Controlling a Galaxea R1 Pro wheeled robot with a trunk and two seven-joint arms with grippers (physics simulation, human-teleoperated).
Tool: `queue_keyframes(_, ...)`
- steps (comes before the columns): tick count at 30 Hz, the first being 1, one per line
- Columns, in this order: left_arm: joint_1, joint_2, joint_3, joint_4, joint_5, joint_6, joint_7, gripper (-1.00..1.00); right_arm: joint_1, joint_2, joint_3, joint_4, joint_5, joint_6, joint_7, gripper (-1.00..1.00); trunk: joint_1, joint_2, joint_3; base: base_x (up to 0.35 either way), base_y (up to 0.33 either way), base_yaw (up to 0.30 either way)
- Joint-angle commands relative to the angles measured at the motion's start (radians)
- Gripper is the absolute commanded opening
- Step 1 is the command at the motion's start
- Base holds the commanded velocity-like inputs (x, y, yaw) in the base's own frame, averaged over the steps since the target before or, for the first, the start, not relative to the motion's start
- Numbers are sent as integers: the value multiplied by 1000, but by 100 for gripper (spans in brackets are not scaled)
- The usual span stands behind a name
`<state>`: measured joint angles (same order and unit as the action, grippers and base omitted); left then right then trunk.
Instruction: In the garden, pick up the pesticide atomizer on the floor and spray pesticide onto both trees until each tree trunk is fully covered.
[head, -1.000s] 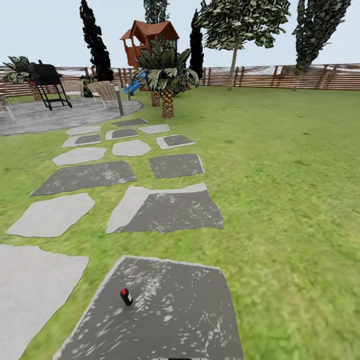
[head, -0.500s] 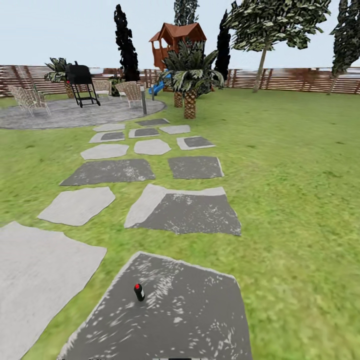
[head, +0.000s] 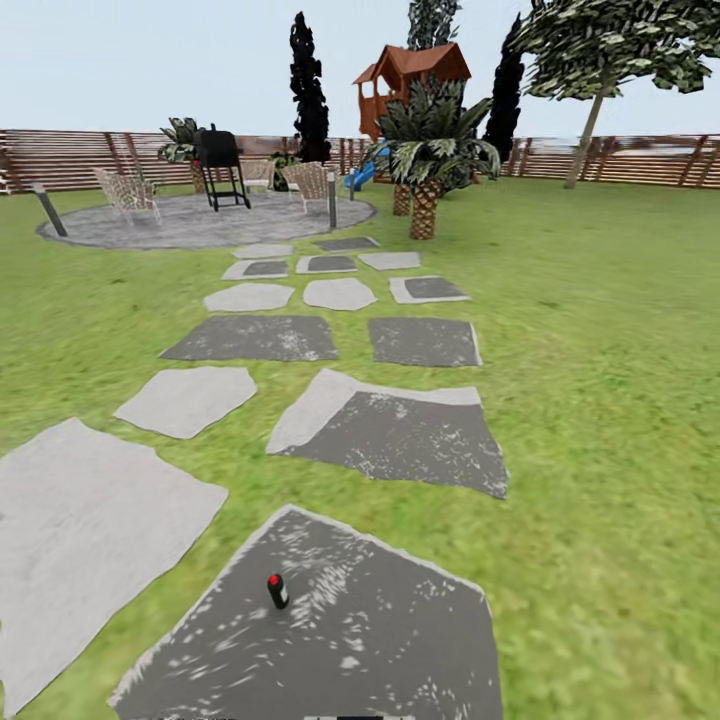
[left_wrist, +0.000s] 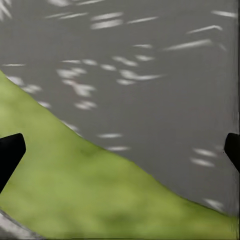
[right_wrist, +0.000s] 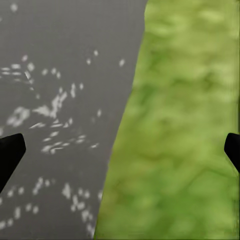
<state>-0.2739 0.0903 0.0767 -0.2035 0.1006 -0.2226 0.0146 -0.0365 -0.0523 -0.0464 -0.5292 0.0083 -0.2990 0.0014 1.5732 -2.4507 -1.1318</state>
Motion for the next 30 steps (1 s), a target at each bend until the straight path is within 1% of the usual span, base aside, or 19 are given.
queue_keyframes(1, -1, 0, 0, 0, 9, -4, -1, 100, 0, 0, -1, 1, 1, -3, 0, 100, 0, 0, -1, 49, -249, 278)
queue_keyframes(16, -1, -3, -1, -3, 10, -3, -2, 100, 0, -1, 1, 0, 3, -5, -3, 100, 0, 0, -1, 5, -240, 278)
queue_keyframes(22, -1, -3, -3, -2, 7, -2, -1, 100, 0, -2, -2, -1, 2, -4, -3, 100, 0, 0, -1, 0, -47, 268)
queue_keyframes(27, -9, -2, -5, -4, 3, 13, -7, 100, 0, -8, -7, 1, 2, -3, -3, 100, 0, 0, -1, 0, -4, 93)
queue_keyframes(28, -16, -3, -5, -11, 3, 22, -8, 100, 0, -9, -6, -2, 3, -3, -3, 100, 0, 0, -1, 0, -1, 28)
queue_keyframes(30, -50, -4, -5, -40, 2, 54, -9, 100, -1, -10, -4, -12, 3, -2, -1, 100, 0, 0, -1, 0, -1, 16)
